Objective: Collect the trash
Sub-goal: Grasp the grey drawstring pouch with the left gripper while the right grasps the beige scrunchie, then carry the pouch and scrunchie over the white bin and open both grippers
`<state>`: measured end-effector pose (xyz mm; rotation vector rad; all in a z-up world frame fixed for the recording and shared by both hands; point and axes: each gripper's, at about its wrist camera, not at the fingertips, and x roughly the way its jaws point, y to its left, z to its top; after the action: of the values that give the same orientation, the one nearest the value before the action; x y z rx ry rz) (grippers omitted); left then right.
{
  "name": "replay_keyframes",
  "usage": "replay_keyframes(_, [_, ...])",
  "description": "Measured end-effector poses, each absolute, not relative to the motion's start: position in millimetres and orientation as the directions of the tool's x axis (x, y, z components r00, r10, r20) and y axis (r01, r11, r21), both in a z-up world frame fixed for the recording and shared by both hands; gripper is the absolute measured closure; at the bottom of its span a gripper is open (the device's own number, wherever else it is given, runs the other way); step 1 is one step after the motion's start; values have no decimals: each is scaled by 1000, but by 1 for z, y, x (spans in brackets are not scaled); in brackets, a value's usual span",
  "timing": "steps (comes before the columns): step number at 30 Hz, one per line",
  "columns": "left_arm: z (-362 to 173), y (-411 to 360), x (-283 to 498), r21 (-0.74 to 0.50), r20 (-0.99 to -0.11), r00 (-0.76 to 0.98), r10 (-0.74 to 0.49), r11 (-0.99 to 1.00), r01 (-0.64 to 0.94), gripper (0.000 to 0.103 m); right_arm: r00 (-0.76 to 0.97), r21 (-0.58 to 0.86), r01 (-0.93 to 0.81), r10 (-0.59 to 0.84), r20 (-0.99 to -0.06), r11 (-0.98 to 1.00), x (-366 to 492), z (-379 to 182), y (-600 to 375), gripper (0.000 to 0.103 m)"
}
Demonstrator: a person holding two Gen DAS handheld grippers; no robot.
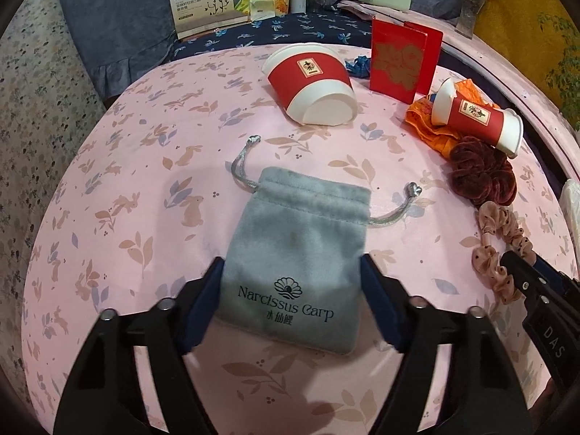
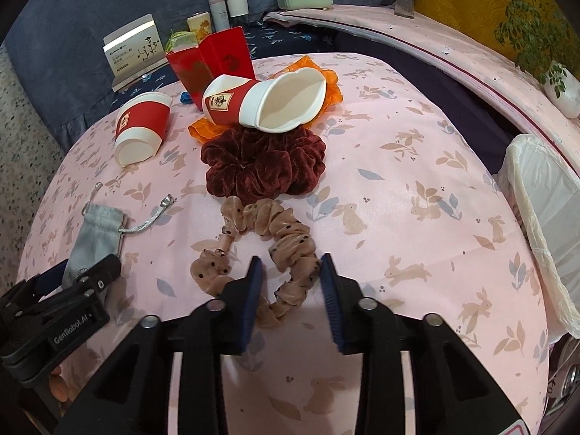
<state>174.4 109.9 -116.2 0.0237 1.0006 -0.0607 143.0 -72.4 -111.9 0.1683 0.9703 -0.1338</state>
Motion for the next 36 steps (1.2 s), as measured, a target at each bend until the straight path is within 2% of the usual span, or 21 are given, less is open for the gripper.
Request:
replay_keyframes(1, [-115, 109, 174, -19, -843, 535, -57, 997, 76, 59, 558, 83, 185, -34, -829, 979, 142, -112, -73, 85])
replay_keyframes(2, [-113, 107, 172, -24, -843, 534, -65, 996, 83, 65, 556, 87, 180, -28, -830, 980, 141, -112, -72, 87])
replay_keyframes(4, [-112, 104, 170, -48, -846, 525, -95, 994, 103, 85, 555, 95, 172, -16, -832, 981, 138, -111, -72, 91])
replay_keyframes(6, [-111, 101, 168, -64, -849, 516, -113, 992, 111, 91, 555, 105, 164, -4, -832, 981, 134, -109, -72, 92])
replay_keyframes(10, [-105, 98, 162, -135, -851, 494, -176, 984, 118, 93, 577, 119, 163, 3, -817, 979, 123, -99, -74, 92])
replay_keyframes(17, [-76, 76, 147, -163, -822, 523, -226, 973, 164, 93, 636, 149, 190, -6, -772, 970, 105, -69, -93, 92])
replay_keyframes(36, [-12, -50, 112, -143, -749, 554, -363, 905, 400, 93, 736, 189, 326, -123, -666, 926, 47, -8, -188, 92])
